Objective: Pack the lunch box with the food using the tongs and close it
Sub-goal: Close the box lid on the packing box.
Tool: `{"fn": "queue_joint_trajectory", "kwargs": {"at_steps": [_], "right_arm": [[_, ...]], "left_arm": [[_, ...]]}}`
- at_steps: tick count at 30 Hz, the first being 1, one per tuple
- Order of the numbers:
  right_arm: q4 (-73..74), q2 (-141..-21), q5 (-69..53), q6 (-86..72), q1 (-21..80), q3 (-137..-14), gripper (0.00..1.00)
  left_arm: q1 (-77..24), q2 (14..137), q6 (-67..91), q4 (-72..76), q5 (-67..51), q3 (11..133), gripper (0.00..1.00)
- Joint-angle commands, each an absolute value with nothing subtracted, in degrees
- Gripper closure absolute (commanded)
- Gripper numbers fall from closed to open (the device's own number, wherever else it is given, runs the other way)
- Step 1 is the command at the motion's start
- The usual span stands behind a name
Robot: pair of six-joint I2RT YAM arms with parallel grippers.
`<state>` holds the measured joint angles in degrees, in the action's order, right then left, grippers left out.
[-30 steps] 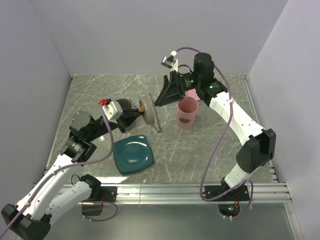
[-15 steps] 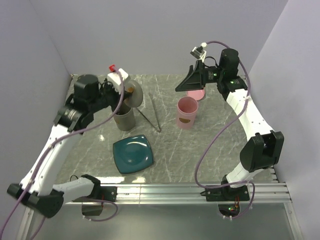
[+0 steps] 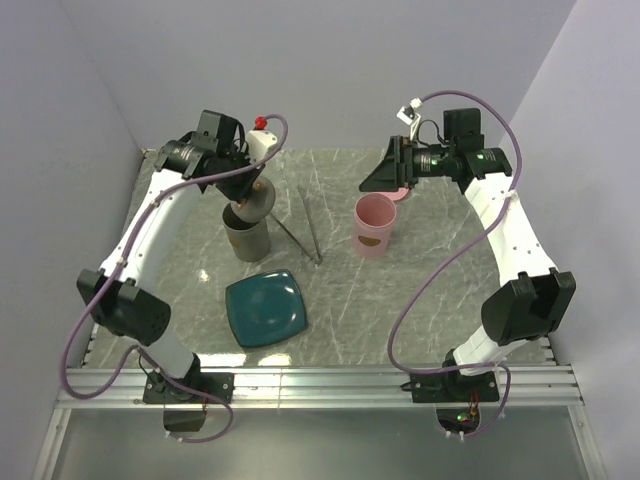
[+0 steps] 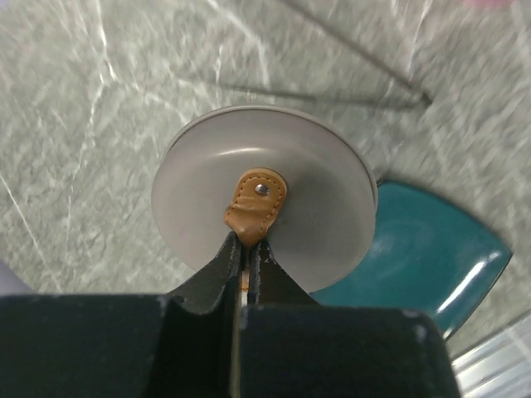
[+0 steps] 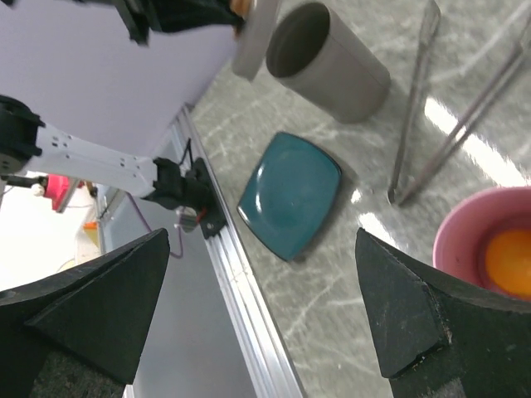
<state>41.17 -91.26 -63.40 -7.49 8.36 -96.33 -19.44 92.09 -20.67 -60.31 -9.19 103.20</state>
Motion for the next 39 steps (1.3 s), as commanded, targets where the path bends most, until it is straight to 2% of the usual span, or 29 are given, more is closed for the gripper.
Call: {"fn": "queue_joint_trajectory", "kwargs": {"at_steps": [1, 5, 13, 32, 39], "right_arm": [[48.2, -89.0, -60.6, -0.5, 8.0, -98.1, 0.00], [51.1, -89.6, -60.2, 2.6, 8.0, -98.3, 0.00], [54.4, -91.6, -60.9, 5.0, 8.0, -99.1, 0.00], [56.6, -93.8, -60.8, 6.4, 8.0, -99.2, 0.00], [56.4, -94.5, -61.5, 5.9, 8.0, -99.8, 0.00]], "left_arm": [[-18.9, 94.9, -25.2, -67.8, -9.4, 109.4, 0.99], [-18.5, 99.9, -26.1, -71.5, -8.3, 114.8, 1.00], [-18.3, 102.7, -28.3, -70.6, -4.1, 111.6, 1.00], [-18.4, 106.3, -29.7, -74.1, -0.4, 112.5, 1.00], [-18.5, 106.7, -29.5, -76.3, -0.2, 118.3, 1.00]]}}
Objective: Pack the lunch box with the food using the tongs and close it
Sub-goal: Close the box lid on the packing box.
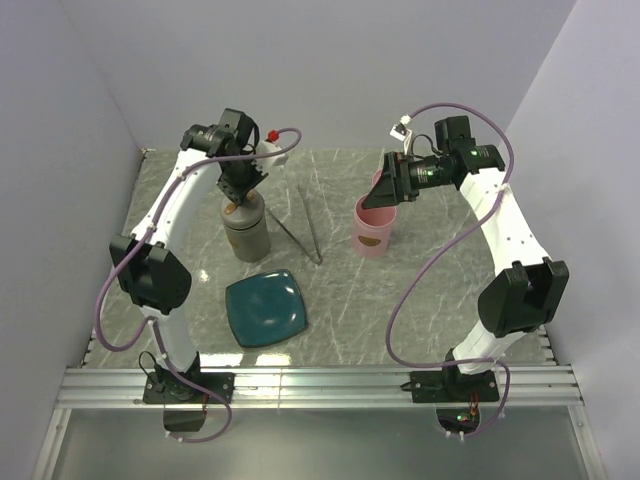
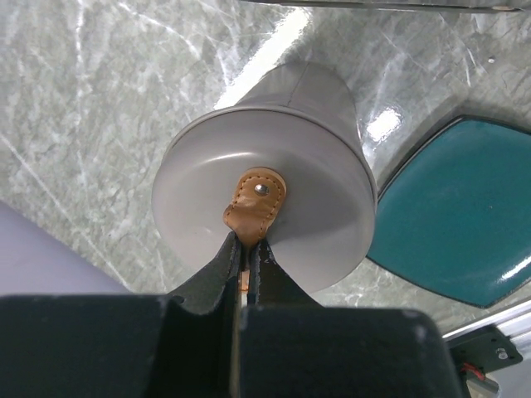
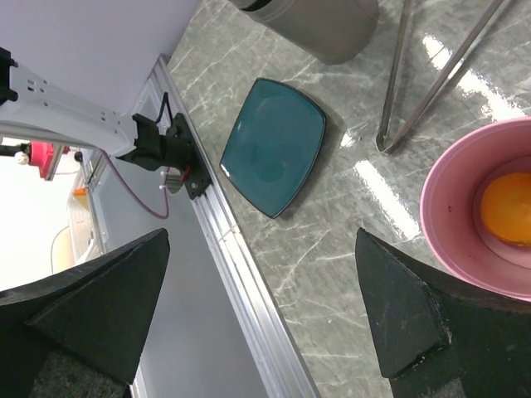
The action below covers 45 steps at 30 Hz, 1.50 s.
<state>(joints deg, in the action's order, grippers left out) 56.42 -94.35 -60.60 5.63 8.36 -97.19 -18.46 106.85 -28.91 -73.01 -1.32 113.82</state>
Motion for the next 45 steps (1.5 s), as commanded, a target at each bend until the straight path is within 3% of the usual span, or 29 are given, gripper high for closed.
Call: {"fn": "queue_joint_trajectory", "kwargs": {"at_steps": [1, 34, 45], "right_arm": [[56.4, -94.4, -61.5, 6.0, 8.0, -99.6, 0.00], [60.3, -96.1, -61.0, 9.3, 8.0, -101.6, 0.00], [60.6, -95.8, -60.9, 10.3, 8.1, -100.9, 0.00]], "left_arm": [[-18.5, 106.9, -29.5, -76.9, -0.2, 120.0, 1.00], [-21.1, 113.6, -28.8, -77.2, 1.4, 118.3, 0.99], [-19.9, 109.6, -29.4, -73.2, 1.4, 102.0, 0.97]]}}
